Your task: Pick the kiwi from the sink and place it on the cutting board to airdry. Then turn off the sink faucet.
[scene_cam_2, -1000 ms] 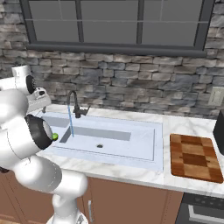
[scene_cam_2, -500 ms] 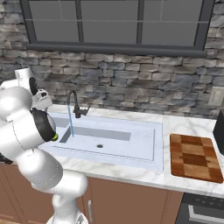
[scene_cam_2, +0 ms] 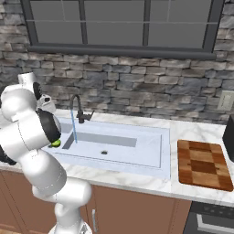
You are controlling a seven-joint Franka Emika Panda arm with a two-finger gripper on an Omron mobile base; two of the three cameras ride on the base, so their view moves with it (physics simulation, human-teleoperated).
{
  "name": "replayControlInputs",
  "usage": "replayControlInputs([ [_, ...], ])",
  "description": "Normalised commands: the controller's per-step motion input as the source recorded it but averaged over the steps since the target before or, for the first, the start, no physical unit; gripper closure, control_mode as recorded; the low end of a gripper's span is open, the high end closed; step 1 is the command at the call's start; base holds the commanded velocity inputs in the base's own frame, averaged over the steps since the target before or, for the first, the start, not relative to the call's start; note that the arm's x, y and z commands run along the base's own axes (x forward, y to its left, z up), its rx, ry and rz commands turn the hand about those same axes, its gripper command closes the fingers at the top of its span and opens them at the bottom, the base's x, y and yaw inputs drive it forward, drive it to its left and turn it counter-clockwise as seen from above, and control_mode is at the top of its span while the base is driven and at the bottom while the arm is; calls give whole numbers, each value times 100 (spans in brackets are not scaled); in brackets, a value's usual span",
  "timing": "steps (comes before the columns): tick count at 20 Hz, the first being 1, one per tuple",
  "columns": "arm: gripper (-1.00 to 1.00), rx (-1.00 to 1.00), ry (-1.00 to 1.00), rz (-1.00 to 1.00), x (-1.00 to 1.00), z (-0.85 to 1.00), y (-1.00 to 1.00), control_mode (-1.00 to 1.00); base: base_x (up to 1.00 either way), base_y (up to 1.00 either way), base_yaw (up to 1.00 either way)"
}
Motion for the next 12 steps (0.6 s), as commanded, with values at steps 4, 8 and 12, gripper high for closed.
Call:
replayControlInputs([
  [4,-100,0,0,0,12,-17,5,-100,0,0,0],
  [8,-100,0,0,0,12,-16,4,-100,0,0,0],
  [12,-100,0,0,0,14,-15,1,-100,0,0,0],
])
